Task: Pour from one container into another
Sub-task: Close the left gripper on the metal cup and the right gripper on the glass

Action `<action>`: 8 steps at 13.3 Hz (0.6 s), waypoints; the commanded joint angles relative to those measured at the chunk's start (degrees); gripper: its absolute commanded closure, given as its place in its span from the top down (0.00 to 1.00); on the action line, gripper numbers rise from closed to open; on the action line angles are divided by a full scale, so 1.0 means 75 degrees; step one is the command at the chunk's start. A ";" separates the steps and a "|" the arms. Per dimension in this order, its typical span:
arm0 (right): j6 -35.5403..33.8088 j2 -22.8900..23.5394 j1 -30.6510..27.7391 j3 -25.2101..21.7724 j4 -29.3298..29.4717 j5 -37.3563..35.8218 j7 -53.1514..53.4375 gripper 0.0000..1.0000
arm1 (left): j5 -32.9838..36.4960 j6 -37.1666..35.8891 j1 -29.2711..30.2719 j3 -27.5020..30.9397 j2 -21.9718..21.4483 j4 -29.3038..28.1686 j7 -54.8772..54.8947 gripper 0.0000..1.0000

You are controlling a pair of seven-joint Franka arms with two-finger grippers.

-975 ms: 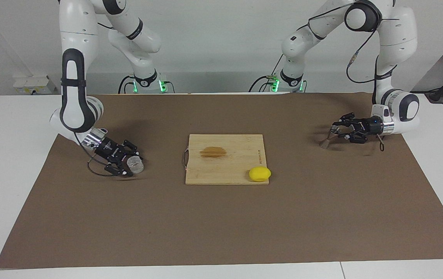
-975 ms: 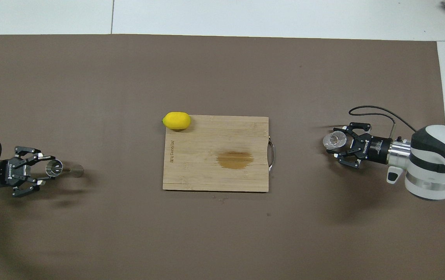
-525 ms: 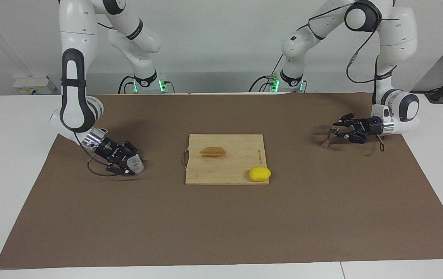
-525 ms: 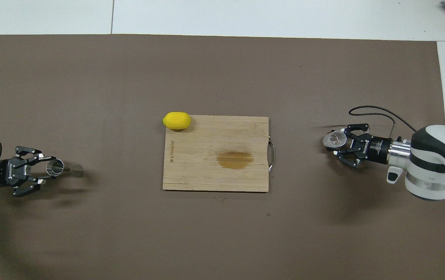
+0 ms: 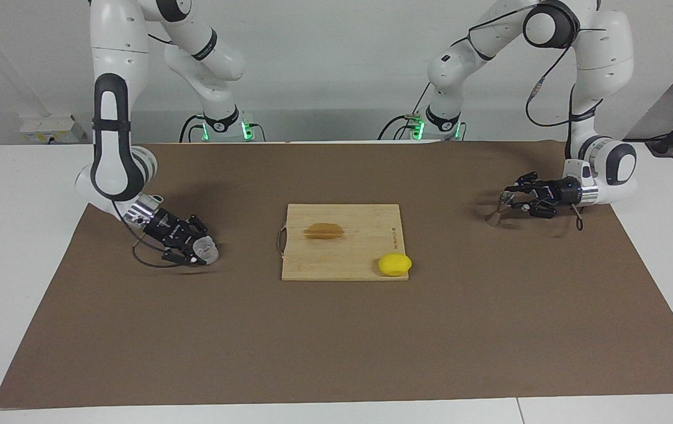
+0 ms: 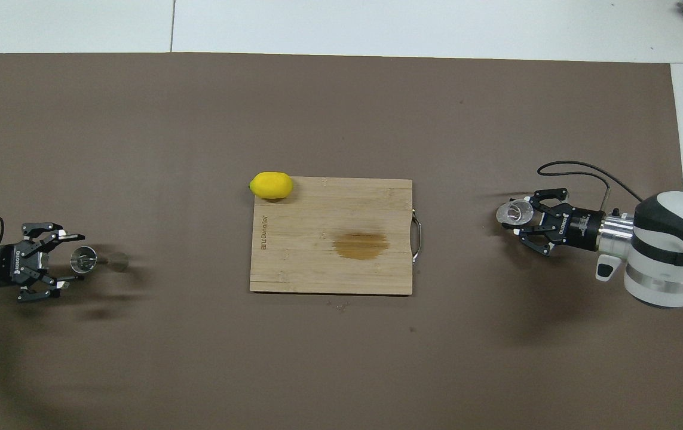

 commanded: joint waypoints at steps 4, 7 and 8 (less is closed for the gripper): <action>0.0043 -0.0569 -0.0002 0.0007 -0.0360 -0.0083 -0.0169 0.08 | 0.0079 0.0208 -0.0194 0.0016 -0.0112 -0.0120 0.0156 0.81; -0.0027 -0.0675 -0.0025 -0.0005 -0.0395 -0.0435 -0.0157 0.08 | 0.0079 0.0208 -0.0218 0.0028 -0.0112 -0.0120 0.0156 0.70; -0.0086 -0.0698 -0.0037 -0.0005 -0.0395 -0.0540 -0.0145 0.08 | 0.0079 0.0208 -0.0218 0.0028 -0.0112 -0.0120 0.0156 0.66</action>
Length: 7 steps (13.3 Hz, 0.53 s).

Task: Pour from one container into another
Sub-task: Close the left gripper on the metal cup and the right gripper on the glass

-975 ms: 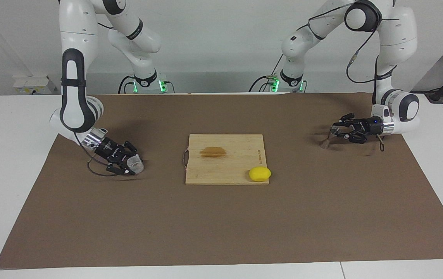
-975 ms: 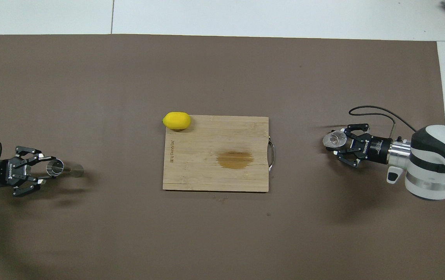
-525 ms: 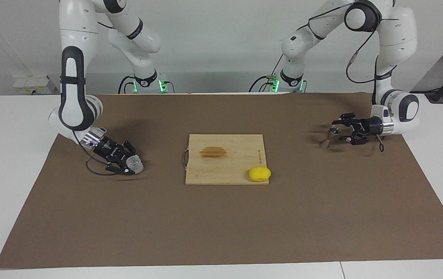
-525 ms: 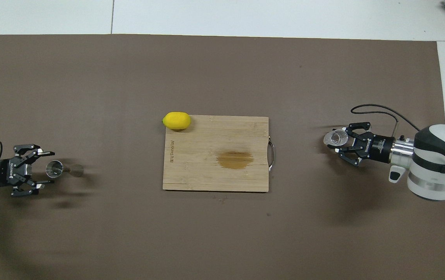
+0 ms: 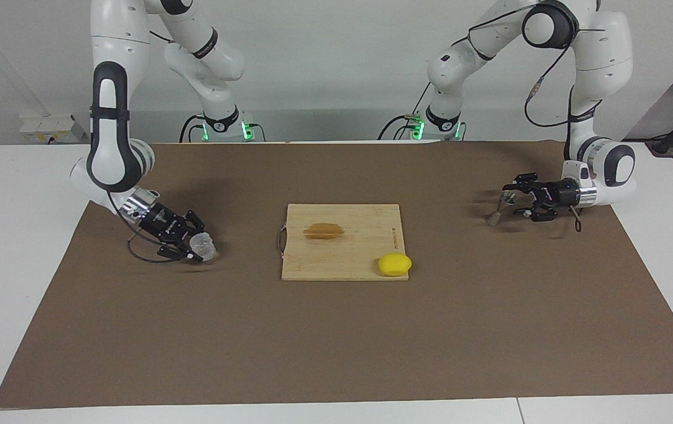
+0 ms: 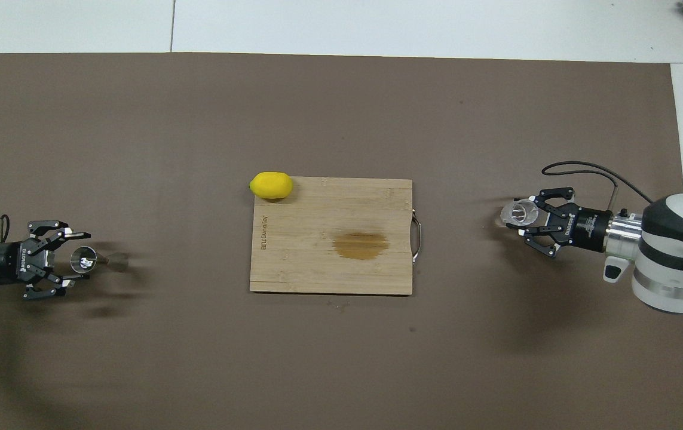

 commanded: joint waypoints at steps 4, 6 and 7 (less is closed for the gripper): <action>-0.0133 -0.0371 -0.0061 -0.0005 -0.0131 -0.0679 0.0217 0.08 | 0.0086 0.0133 -0.0079 0.0063 -0.0124 -0.0101 0.0120 0.50; -0.0320 -0.0359 -0.0096 -0.0017 -0.0003 -0.0947 0.0347 0.08 | 0.0086 0.0122 -0.0091 0.0063 -0.0124 -0.0101 0.0062 0.47; -0.0448 -0.0347 -0.0131 -0.0017 0.0103 -0.1170 0.0394 0.07 | 0.0075 0.0098 -0.0080 0.0051 -0.0124 -0.0077 0.0050 0.44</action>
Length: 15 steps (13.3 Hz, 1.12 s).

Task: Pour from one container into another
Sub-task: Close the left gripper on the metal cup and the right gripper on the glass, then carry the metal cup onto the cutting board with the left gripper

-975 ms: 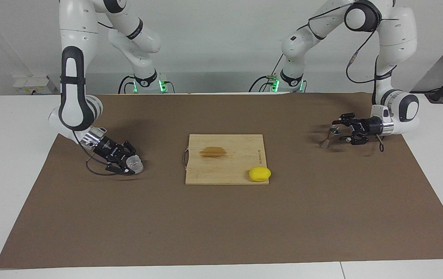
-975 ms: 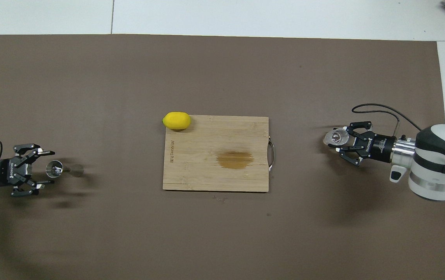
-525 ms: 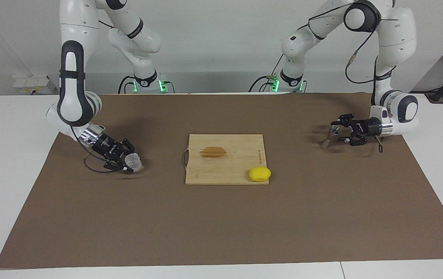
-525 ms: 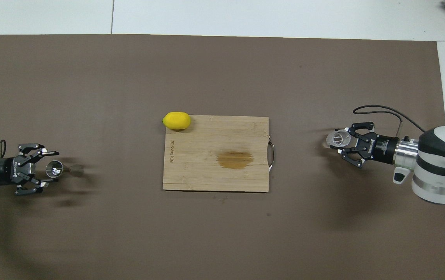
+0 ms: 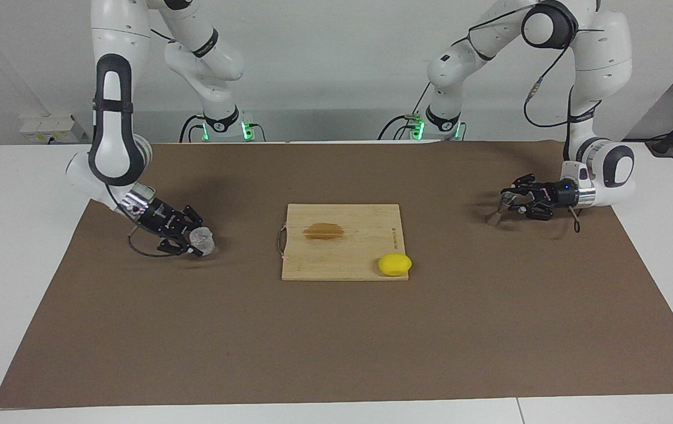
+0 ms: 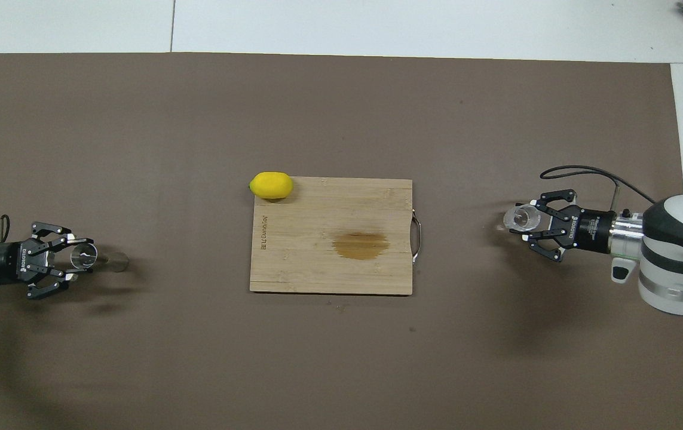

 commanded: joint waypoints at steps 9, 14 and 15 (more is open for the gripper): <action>-0.1847 0.0121 -0.0717 -0.0025 0.1406 -0.1848 0.0891 0.06 | -0.0356 0.0078 -0.0640 0.0003 -0.0475 -0.0311 -0.0465 0.08; -0.2154 0.0144 -0.0718 -0.0013 0.1794 -0.2083 0.1337 0.06 | -0.1317 0.0346 -0.1706 0.0003 -0.0873 -0.0837 -0.0477 0.00; -0.2154 0.0144 -0.0718 -0.0013 0.1794 -0.2083 0.1326 0.06 | -0.1586 0.0417 -0.2010 0.0003 -0.0932 -0.0966 -0.0477 0.00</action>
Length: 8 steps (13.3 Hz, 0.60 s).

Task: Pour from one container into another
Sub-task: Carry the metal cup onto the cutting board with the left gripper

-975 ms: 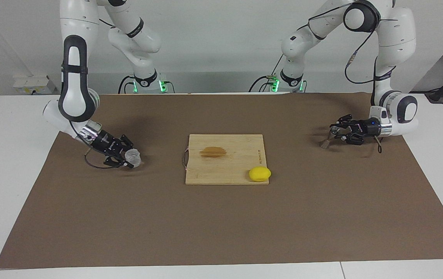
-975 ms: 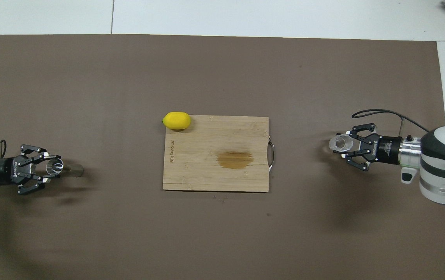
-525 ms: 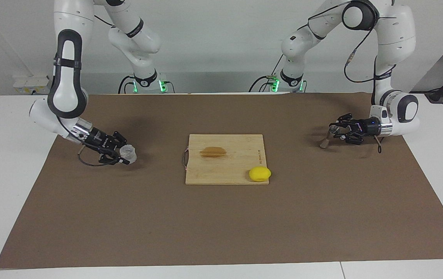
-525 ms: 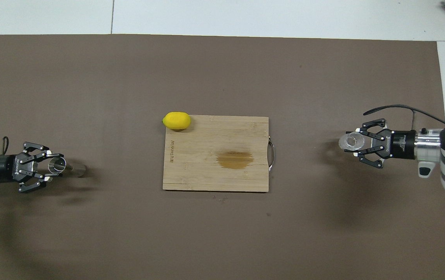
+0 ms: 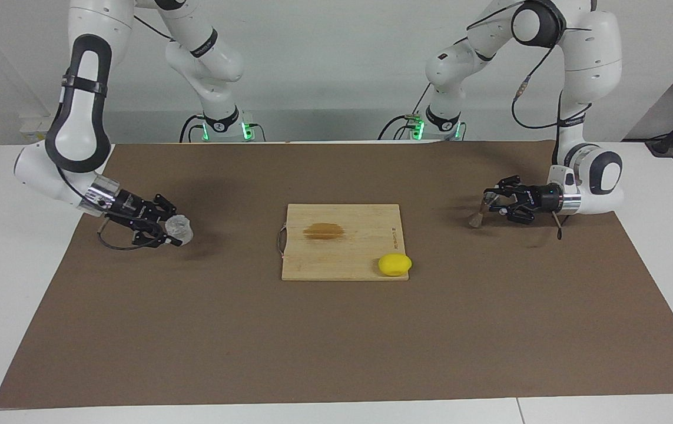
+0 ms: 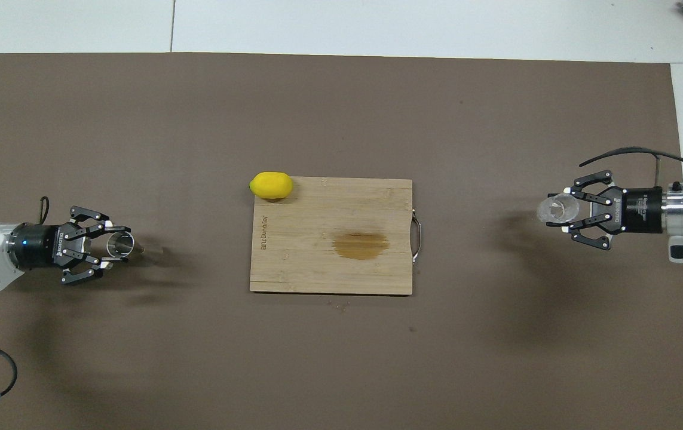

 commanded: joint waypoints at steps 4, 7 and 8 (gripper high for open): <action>-0.0176 0.0124 -0.0073 0.0061 0.0205 -0.0192 0.0186 0.06 | -0.1457 0.1083 -0.1514 0.0101 -0.0924 -0.1180 -0.0113 0.00; -0.0176 0.0124 -0.0073 0.0072 0.0205 -0.0192 0.0198 0.06 | -0.2253 0.1738 -0.2159 0.0089 -0.1391 -0.1800 -0.0113 0.00; -0.0176 0.0124 -0.0073 0.0072 0.0205 -0.0192 0.0198 0.06 | -0.2581 0.1984 -0.2451 0.0089 -0.1579 -0.1977 -0.0113 0.00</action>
